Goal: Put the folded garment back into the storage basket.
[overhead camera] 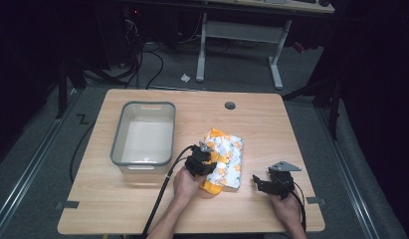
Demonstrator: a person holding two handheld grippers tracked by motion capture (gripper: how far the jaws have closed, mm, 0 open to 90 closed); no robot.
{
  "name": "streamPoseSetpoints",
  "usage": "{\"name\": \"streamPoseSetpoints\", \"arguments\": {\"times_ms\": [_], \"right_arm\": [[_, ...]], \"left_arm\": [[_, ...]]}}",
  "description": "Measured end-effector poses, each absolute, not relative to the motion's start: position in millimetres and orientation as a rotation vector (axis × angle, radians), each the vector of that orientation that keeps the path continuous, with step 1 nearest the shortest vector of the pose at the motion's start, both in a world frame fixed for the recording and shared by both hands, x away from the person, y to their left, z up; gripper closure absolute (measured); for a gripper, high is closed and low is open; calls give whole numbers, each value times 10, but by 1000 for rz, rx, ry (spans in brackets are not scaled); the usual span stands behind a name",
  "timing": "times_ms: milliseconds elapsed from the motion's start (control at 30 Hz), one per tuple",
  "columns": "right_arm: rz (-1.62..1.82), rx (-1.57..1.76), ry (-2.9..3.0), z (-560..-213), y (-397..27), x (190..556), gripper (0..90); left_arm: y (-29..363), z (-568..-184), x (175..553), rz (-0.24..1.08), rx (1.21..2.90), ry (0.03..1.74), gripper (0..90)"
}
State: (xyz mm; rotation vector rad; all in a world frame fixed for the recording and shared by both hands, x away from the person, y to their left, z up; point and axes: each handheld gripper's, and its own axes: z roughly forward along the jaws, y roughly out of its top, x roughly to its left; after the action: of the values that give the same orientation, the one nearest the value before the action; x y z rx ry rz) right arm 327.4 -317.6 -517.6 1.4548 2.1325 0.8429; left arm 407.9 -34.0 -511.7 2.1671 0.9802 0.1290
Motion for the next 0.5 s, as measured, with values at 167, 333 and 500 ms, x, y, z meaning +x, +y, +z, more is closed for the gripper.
{"name": "streamPoseSetpoints", "arguments": {"times_ms": [167,333,500], "right_arm": [[843,1455,2133,-5175,-3176,3274,265],[844,1452,2133,-5176,-3176,3275,265],[843,1455,2133,-5175,-3176,3274,265]], "left_arm": [[-329,-5049,4041,158,2153,965,727],[-262,-4933,4011,154,2110,944,733],[-187,-4822,3977,157,2074,929,734]]}}
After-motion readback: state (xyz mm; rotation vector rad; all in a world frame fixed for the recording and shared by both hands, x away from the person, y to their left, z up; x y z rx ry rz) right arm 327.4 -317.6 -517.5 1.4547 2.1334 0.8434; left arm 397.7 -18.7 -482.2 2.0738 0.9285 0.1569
